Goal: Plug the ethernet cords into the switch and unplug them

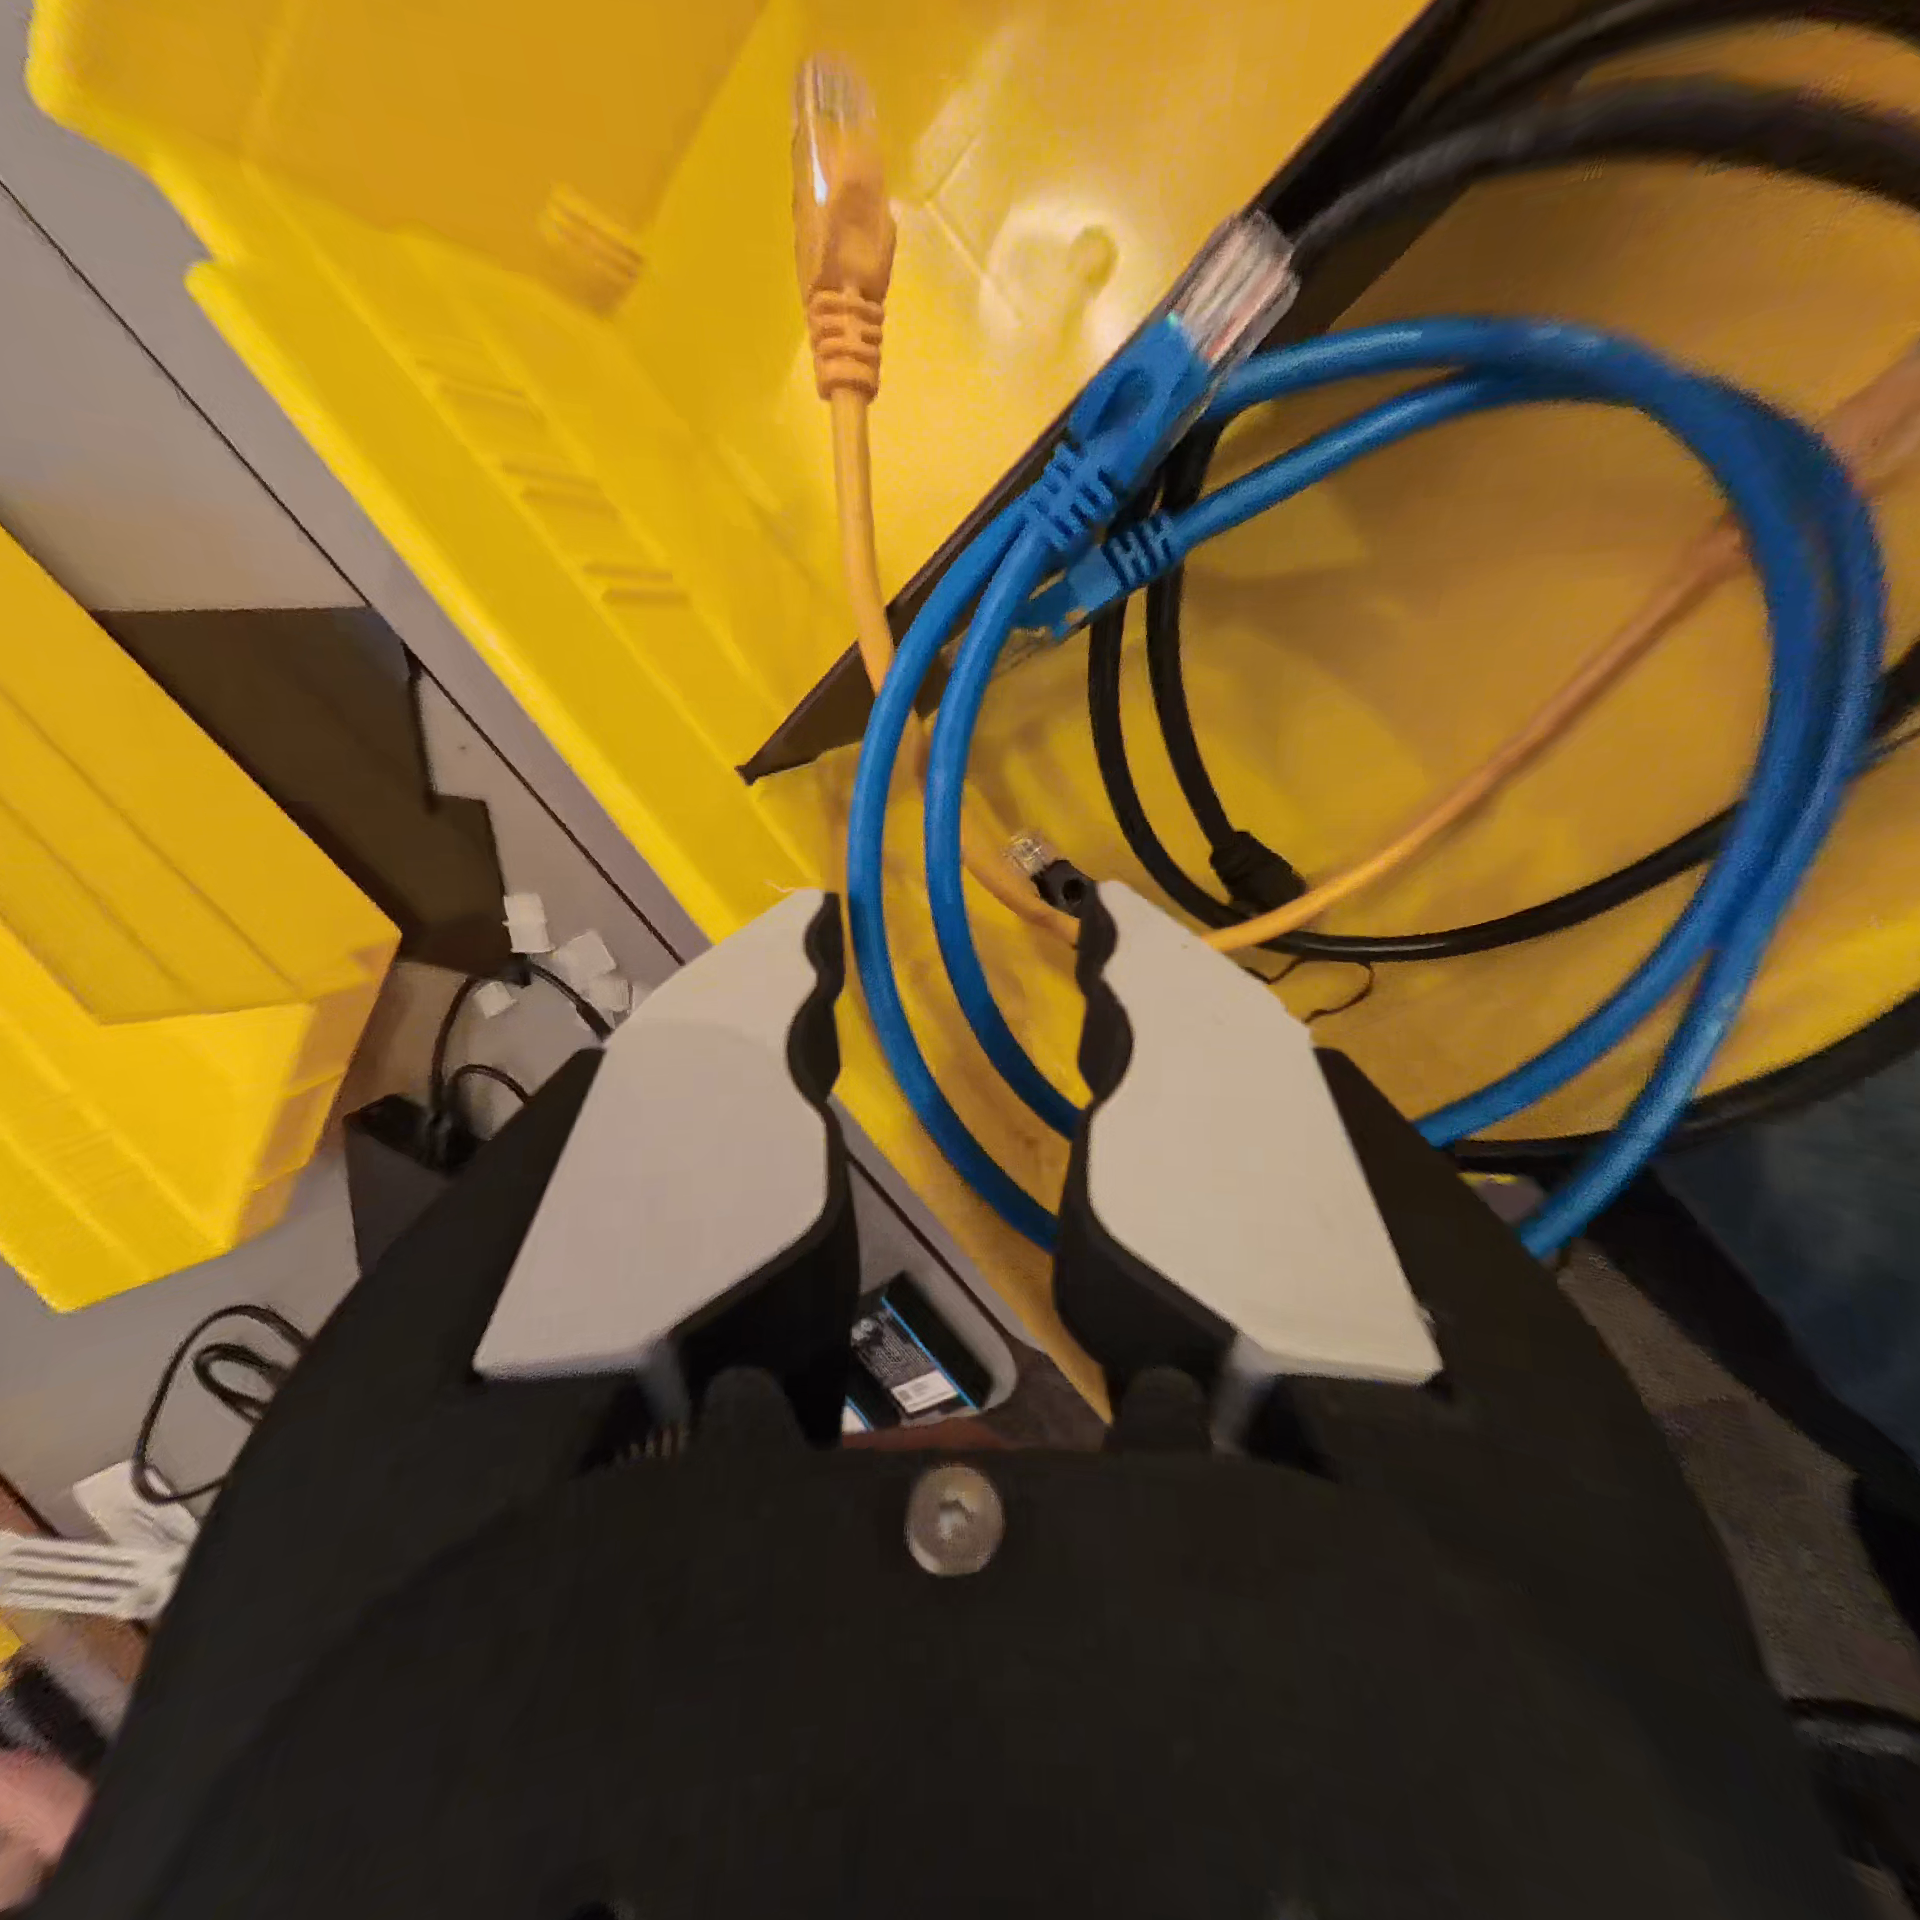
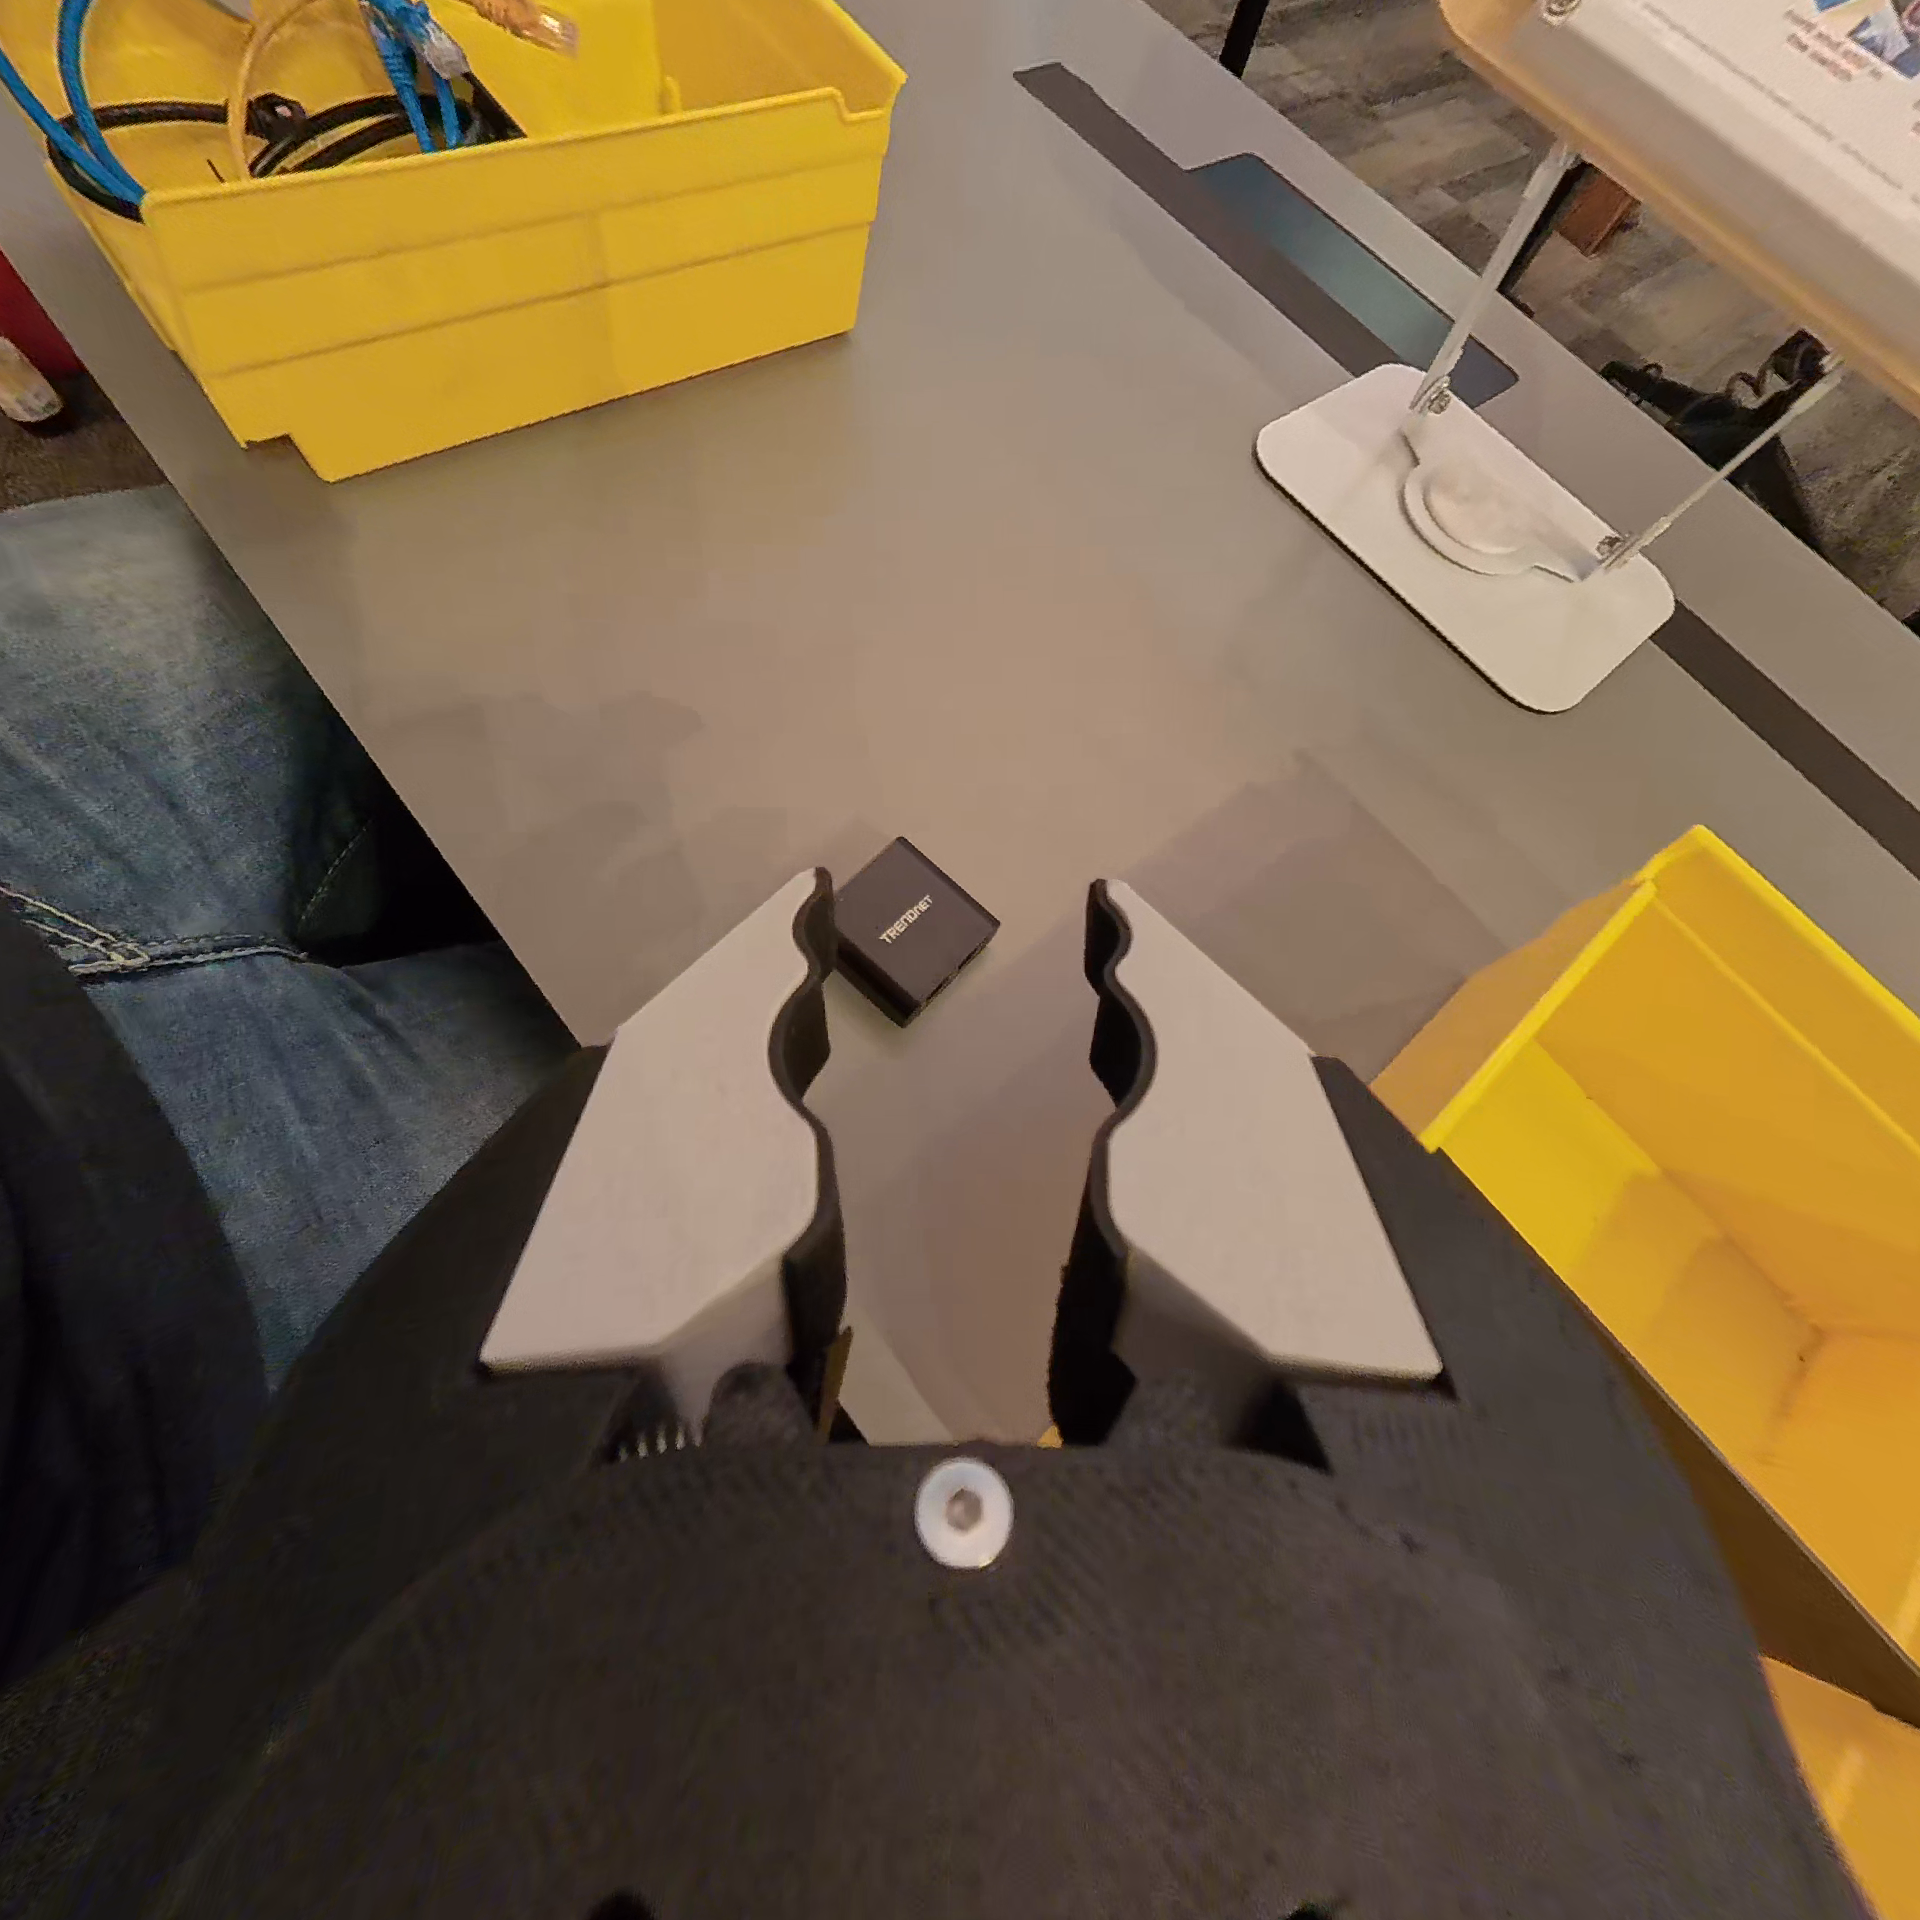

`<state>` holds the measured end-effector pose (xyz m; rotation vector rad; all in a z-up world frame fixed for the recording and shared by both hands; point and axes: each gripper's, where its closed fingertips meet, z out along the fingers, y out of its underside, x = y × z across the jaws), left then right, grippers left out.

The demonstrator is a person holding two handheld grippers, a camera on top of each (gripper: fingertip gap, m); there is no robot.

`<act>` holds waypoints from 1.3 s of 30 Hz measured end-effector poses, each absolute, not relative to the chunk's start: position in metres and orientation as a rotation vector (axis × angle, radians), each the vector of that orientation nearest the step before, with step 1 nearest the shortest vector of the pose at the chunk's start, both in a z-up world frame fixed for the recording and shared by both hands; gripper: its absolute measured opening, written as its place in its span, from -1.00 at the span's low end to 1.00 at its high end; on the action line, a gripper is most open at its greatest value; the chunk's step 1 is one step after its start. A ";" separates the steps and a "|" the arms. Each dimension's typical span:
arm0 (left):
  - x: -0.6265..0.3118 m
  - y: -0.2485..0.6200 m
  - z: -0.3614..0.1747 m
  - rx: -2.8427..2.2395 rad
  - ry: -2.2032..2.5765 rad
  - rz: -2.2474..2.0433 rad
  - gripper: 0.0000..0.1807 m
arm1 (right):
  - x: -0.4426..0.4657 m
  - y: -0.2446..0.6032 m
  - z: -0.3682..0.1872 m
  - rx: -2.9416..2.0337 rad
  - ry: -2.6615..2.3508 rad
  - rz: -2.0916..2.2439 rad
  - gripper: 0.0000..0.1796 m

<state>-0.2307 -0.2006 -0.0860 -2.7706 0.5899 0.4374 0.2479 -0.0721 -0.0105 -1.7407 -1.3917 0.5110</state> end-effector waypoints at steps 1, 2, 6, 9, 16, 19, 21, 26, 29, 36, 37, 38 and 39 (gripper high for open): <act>-0.232 -0.199 -0.089 -2.761 0.600 0.447 -0.56 | 0.246 -0.074 -0.011 -1.742 -1.397 0.511 -0.47; -0.233 -0.196 -0.090 -2.747 0.582 0.451 -0.64 | 0.245 -0.076 -0.011 -1.741 -1.401 0.511 -0.47; -0.239 -0.192 -0.092 -2.721 0.520 0.431 -0.86 | 0.241 -0.080 -0.011 -1.741 -1.416 0.498 -0.47; -0.242 -0.192 -0.083 -2.678 0.521 0.486 -0.87 | 0.240 -0.082 -0.011 -1.741 -1.422 0.494 -0.47; -0.233 -0.197 -0.027 -2.555 0.510 0.489 -0.87 | 0.234 -0.084 -0.007 -1.729 -1.430 0.500 -0.48; -0.229 -0.196 0.003 -2.477 0.492 0.501 -0.87 | 0.232 -0.086 -0.006 -1.723 -1.434 0.504 -0.48; -0.227 -0.195 0.023 -2.424 0.470 0.499 -0.87 | 0.231 -0.087 -0.005 -1.720 -1.435 0.511 -0.48; -0.228 -0.193 0.071 -2.312 0.444 0.566 -0.87 | 0.226 -0.091 -0.001 -1.702 -1.441 0.516 -0.48; -0.215 -0.188 0.103 -2.223 0.441 0.555 -0.87 | 0.219 -0.094 0.005 -1.688 -1.443 0.546 -0.48; -0.117 -0.147 0.131 -2.069 0.622 0.444 -0.87 | 0.175 -0.107 0.038 -1.595 -1.389 0.777 -0.46; -0.100 -0.139 0.126 -2.067 0.651 0.409 -0.87 | 0.169 -0.106 0.042 -1.581 -1.388 0.785 -0.45; -0.084 -0.130 0.120 -2.068 0.680 0.377 -0.87 | 0.164 -0.103 0.043 -1.575 -1.389 0.783 -0.44; -0.069 -0.121 0.111 -2.071 0.708 0.353 -0.87 | 0.159 -0.103 0.045 -1.561 -1.399 0.790 -0.44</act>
